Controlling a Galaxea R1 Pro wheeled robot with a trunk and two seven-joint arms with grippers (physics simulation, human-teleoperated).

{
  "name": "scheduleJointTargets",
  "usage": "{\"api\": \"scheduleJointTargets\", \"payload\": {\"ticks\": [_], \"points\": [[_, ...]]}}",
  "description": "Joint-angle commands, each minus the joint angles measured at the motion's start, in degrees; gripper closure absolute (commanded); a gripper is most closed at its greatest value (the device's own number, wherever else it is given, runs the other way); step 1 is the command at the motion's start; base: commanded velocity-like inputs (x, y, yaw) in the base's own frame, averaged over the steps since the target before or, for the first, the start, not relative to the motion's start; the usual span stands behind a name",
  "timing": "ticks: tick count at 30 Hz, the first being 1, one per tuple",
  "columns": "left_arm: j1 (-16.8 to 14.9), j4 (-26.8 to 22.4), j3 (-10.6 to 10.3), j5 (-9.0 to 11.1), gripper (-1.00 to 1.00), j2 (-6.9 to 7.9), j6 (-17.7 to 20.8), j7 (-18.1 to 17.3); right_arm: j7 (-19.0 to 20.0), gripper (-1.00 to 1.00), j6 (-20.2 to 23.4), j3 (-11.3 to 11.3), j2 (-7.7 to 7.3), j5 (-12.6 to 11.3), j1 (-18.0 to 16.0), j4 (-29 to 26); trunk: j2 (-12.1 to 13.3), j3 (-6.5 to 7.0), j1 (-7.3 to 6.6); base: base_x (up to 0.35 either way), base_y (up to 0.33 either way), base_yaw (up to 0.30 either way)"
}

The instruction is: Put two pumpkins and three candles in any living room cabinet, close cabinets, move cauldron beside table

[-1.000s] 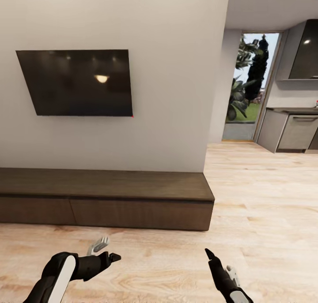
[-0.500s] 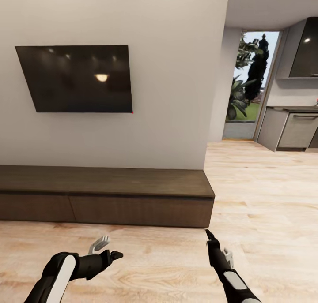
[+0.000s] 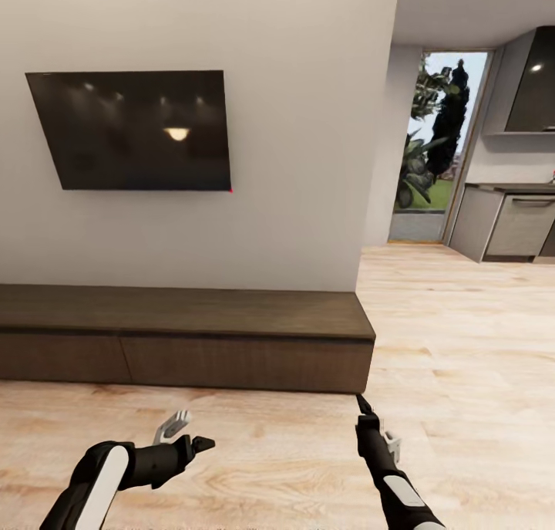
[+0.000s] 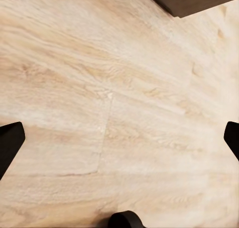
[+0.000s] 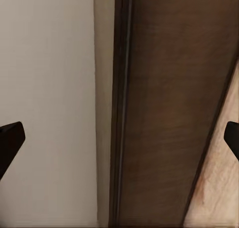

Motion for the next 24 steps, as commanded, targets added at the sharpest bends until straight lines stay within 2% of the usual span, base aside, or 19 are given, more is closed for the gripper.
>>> {"api": "scheduleJointTargets", "payload": {"ticks": [1,6,11,15,18,24], "points": [[0.00,0.00,-0.01,0.40,-1.00,0.20,0.00,-0.03,0.05,-1.00,0.05,0.10,0.15,-0.17,-0.01,-0.01,-0.42,-0.18,0.23,0.000,0.000,0.000],[0.00,0.00,-0.06,2.41,-1.00,0.54,0.00,-0.08,0.47,-1.00,0.20,-0.07,0.43,-0.65,-0.01,0.01,-2.42,-1.08,1.32,0.000,0.000,0.000],[0.00,0.00,-0.18,4.68,-1.00,0.88,0.00,-0.09,0.90,-1.00,0.31,-0.14,0.52,-0.76,-0.01,0.06,-2.42,-1.08,1.32,0.000,0.000,0.000],[0.00,-0.06,-0.26,6.42,-1.00,1.32,0.00,-0.20,4.60,-1.00,0.29,-0.19,0.52,-0.92,-0.01,0.07,-2.42,-1.08,1.32,0.031,0.000,0.000],[0.00,-0.02,-0.31,7.28,-1.00,1.60,0.00,-0.25,6.68,-1.00,0.23,-0.15,0.50,-1.46,-0.01,0.05,-2.42,-1.08,1.32,0.225,0.000,0.000],[0.00,0.00,-0.46,7.57,-1.00,1.83,0.00,-0.26,6.94,-1.00,0.01,0.11,0.49,-1.64,-0.01,-0.21,-2.42,-1.08,1.32,0.311,0.000,0.000]]}}
